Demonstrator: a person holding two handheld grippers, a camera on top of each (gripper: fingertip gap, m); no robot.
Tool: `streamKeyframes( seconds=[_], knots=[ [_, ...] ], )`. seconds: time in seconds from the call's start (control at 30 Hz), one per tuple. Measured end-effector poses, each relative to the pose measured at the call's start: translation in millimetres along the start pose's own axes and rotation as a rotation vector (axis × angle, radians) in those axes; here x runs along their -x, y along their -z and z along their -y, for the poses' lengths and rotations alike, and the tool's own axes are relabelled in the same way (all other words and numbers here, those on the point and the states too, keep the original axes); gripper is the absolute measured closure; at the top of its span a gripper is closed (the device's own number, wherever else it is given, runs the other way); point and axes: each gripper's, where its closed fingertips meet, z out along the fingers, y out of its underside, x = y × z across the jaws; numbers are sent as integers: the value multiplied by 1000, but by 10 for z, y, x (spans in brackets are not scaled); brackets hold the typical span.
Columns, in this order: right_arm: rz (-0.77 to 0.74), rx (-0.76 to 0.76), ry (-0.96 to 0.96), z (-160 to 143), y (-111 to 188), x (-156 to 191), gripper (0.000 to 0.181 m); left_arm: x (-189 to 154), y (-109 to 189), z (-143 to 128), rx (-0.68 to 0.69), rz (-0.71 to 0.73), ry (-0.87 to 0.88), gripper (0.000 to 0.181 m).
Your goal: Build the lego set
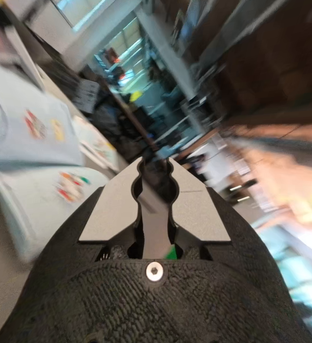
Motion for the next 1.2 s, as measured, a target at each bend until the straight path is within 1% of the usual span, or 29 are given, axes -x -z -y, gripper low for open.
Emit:
streamKeyframes(
  seconds=[0.03, 0.07, 0.1, 0.13, 0.17, 0.2, 0.23, 0.27, 0.3, 0.37, 0.43, 0.57, 0.77, 0.8, 0.83, 0.9, 1.0, 1.1, 1.13, 1.2],
  knots=[
    [112, 64, -203, 5, -97, 153, 156, 62, 50, -10, 18, 63, -29, 181],
    [261, 153, -408, 10, -188, 403, 158, 112, 98, -12, 25, 121, -62, 181],
    [392, 257, -563, 0, -254, 670, 160, 161, 145, -3, 23, 181, -94, 181],
    [484, 377, -657, -58, -305, 913, 162, 200, 196, 9, 18, 241, -125, 181],
    [559, 478, -707, -110, -340, 1133, 165, 228, 248, 20, 16, 297, -153, 181],
    [628, 543, -750, -124, -370, 1331, 161, 229, 302, 40, 10, 344, -187, 181],
    [682, 586, -801, -113, -401, 1498, 159, 202, 361, 84, -17, 383, -224, 175],
    [737, 624, -842, -97, -414, 1650, 157, 153, 430, 134, -49, 415, -261, 170],
    [779, 671, -864, -102, -411, 1778, 155, 76, 492, 164, -70, 429, -298, 170],
    [804, 728, -852, -133, -419, 1925, 151, -86, 606, 183, -90, 441, -350, 167],
    [792, 739, -827, -139, -441, 1963, 146, -220, 725, 178, -103, 457, -386, 160],
    [817, 733, -718, -133, -436, 1990, 137, -478, 910, 112, -151, 447, -451, 156],
    [855, 735, -669, -239, -494, 1927, 113, -766, 1101, -107, -246, 446, -604, 151],
    [840, 720, -657, -231, -508, 1866, 108, -804, 1126, -162, -255, 449, -634, 150],
    [810, 669, -684, -158, -542, 1761, 106, -834, 1154, -222, -261, 456, -662, 149],
    [704, 505, -784, 64, -616, 1404, 107, -907, 1209, -341, -275, 459, -726, 146],
    [489, 270, -812, 240, -566, 742, 111, -974, 1296, -483, -308, 475, -835, 140],
    [296, 97, -778, 246, -363, 228, 118, -960, 1339, -636, -322, 476, -897, 130],
    [239, 57, -756, 215, -282, 104, 120, -943, 1352, -675, -325, 472, -905, 130],
    [89, -4, -677, 79, -118, -122, 132, -960, 1369, -669, -341, 448, -885, 128]
  ],
)
